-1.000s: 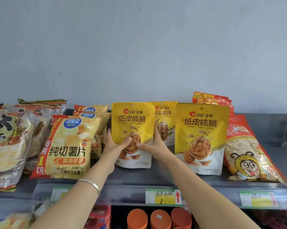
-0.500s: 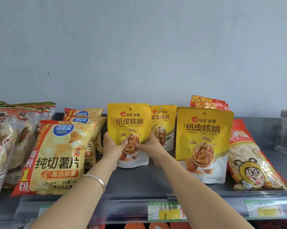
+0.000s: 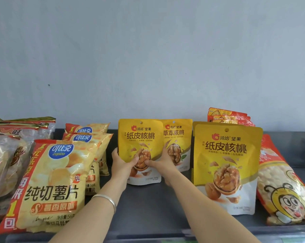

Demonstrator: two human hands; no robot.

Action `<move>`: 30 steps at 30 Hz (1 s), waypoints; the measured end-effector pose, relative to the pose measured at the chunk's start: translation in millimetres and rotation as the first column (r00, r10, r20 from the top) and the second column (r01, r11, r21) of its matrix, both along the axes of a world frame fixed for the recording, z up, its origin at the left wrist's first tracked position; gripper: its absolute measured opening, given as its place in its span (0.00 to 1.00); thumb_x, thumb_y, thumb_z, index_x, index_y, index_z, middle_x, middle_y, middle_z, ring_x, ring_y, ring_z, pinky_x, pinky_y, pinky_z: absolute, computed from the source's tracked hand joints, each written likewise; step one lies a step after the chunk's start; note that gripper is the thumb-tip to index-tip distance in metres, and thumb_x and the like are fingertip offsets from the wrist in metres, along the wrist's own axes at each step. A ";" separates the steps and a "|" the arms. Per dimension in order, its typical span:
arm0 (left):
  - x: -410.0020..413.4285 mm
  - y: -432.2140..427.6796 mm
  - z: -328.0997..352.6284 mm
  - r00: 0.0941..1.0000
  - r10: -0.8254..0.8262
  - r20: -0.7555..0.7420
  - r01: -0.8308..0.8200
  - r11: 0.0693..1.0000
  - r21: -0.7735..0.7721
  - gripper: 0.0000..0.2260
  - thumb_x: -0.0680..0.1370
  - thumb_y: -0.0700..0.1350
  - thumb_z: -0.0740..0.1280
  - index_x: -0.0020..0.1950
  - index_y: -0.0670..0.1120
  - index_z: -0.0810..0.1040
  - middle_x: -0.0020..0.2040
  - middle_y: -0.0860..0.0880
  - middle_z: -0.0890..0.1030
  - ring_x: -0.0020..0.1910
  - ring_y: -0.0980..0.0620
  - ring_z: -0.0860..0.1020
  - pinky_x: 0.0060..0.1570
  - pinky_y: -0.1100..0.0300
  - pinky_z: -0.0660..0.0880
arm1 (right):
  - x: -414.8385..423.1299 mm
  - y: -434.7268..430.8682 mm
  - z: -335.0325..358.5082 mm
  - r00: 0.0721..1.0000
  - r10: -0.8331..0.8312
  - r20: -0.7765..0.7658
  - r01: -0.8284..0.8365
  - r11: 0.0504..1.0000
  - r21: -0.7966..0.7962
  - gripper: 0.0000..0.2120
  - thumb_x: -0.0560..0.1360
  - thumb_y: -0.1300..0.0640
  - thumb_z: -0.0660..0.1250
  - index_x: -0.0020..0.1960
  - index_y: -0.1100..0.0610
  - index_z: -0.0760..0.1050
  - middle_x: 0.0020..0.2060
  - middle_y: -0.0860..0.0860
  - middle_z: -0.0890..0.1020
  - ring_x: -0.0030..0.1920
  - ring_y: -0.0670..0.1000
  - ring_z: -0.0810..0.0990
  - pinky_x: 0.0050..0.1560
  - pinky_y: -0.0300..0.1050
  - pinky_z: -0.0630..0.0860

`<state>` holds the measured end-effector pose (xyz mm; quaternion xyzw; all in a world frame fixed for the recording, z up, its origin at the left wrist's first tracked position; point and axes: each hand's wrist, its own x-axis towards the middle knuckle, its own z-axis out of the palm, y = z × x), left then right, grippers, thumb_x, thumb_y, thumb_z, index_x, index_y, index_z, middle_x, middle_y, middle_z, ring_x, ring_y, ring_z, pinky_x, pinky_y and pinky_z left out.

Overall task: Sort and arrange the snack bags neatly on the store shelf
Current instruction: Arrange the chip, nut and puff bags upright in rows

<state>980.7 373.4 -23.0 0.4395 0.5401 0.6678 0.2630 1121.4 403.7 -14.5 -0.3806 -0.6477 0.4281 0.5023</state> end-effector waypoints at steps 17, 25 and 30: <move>5.3 10.5 -8.4 0.980 -0.171 -0.097 0.168 0.985 -0.039 0.35 0.73 0.37 0.71 0.74 0.52 0.58 0.65 0.51 0.71 0.66 0.49 0.69 0.63 0.50 0.69 | 12.9 -2.1 -2.2 0.992 -0.121 0.043 0.123 0.991 -0.049 0.43 0.74 0.61 0.71 0.78 0.52 0.47 0.76 0.49 0.59 0.76 0.53 0.56 0.72 0.49 0.58; 17.2 -10.5 12.4 0.906 0.213 -0.365 -0.170 0.975 0.146 0.36 0.73 0.38 0.70 0.76 0.44 0.54 0.71 0.41 0.62 0.71 0.45 0.62 0.68 0.52 0.61 | 10.7 -19.3 11.6 0.889 -0.394 0.232 0.358 0.916 0.183 0.44 0.76 0.54 0.69 0.79 0.57 0.41 0.78 0.53 0.51 0.77 0.53 0.50 0.73 0.48 0.55; 26.0 -24.4 20.8 0.770 0.392 -0.503 -0.201 0.898 0.392 0.32 0.72 0.36 0.71 0.72 0.40 0.61 0.67 0.39 0.67 0.69 0.43 0.62 0.68 0.51 0.60 | 14.6 -42.8 20.8 0.841 -0.430 0.329 0.341 0.892 0.296 0.41 0.78 0.55 0.66 0.79 0.58 0.41 0.77 0.56 0.52 0.77 0.55 0.51 0.72 0.49 0.58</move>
